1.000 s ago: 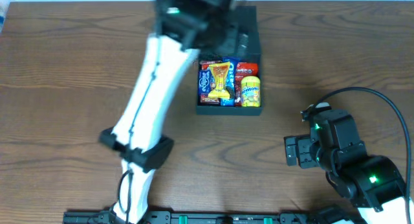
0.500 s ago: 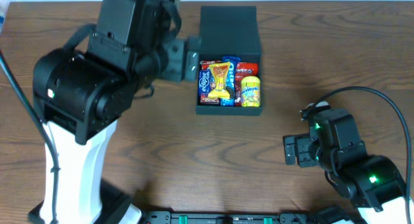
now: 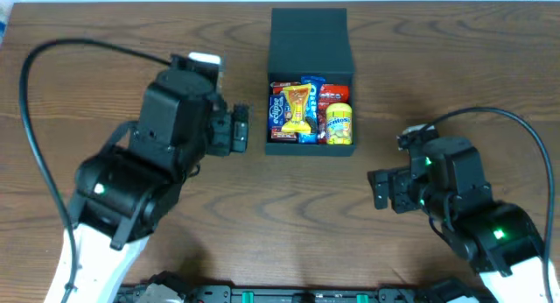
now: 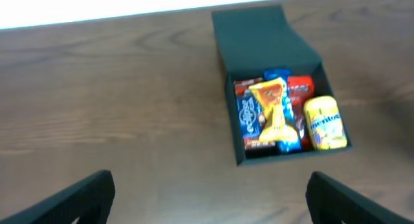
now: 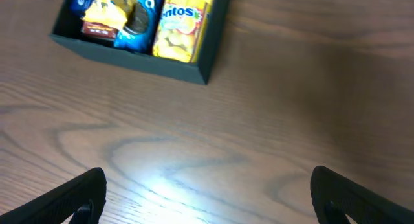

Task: Pack container
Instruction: 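Open the left gripper and withdraw it from the box, then move the left gripper to the lid's back edge, right gripper to box front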

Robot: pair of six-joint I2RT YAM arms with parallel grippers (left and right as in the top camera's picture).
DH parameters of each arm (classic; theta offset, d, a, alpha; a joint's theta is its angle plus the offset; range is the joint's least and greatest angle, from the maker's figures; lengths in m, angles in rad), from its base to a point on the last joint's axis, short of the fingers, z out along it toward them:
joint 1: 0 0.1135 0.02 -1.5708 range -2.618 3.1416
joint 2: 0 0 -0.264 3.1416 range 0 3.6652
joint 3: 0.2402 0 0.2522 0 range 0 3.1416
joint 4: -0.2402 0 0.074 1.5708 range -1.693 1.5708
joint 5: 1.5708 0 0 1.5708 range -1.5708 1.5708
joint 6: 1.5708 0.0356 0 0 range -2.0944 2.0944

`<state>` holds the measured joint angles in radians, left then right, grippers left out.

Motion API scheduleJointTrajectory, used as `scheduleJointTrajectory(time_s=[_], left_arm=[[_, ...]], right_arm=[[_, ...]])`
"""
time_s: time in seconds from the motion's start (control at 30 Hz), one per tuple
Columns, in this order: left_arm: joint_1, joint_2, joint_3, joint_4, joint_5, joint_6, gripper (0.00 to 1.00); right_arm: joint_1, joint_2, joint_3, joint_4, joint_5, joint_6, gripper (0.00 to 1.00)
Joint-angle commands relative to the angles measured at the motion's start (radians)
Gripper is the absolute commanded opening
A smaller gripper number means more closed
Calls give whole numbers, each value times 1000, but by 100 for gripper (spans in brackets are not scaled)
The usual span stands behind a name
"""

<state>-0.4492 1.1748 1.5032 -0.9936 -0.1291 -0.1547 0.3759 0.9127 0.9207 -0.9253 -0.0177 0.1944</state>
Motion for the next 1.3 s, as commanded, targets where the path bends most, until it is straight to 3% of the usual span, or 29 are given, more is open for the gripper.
scheduleJointTrajectory(time_s=[0.0, 0.3, 0.4, 0.53, 0.83, 1.07, 1.27], left_arm=[[99, 44, -127, 78, 185, 19, 95], [384, 354, -157, 323, 677, 15, 95], [429, 483, -141, 428, 779, -46, 95], [436, 652, -44, 470, 798, -78, 95], [410, 1024, 362, 429, 912, -125, 95], [367, 1180, 560, 432, 916, -187, 95], [317, 1262, 609, 469, 916, -217, 95]], right_arm=[[-6, 42, 3, 17, -28, 33, 99], [-6, 136, 3, 100, -39, 132, 99], [-2, 147, 3, 146, -39, 167, 99], [11, 151, 3, 201, -39, 180, 99], [32, 177, 3, 233, -39, 179, 99], [35, 187, 3, 253, -39, 179, 99], [80, 212, 3, 286, -34, 179, 99]])
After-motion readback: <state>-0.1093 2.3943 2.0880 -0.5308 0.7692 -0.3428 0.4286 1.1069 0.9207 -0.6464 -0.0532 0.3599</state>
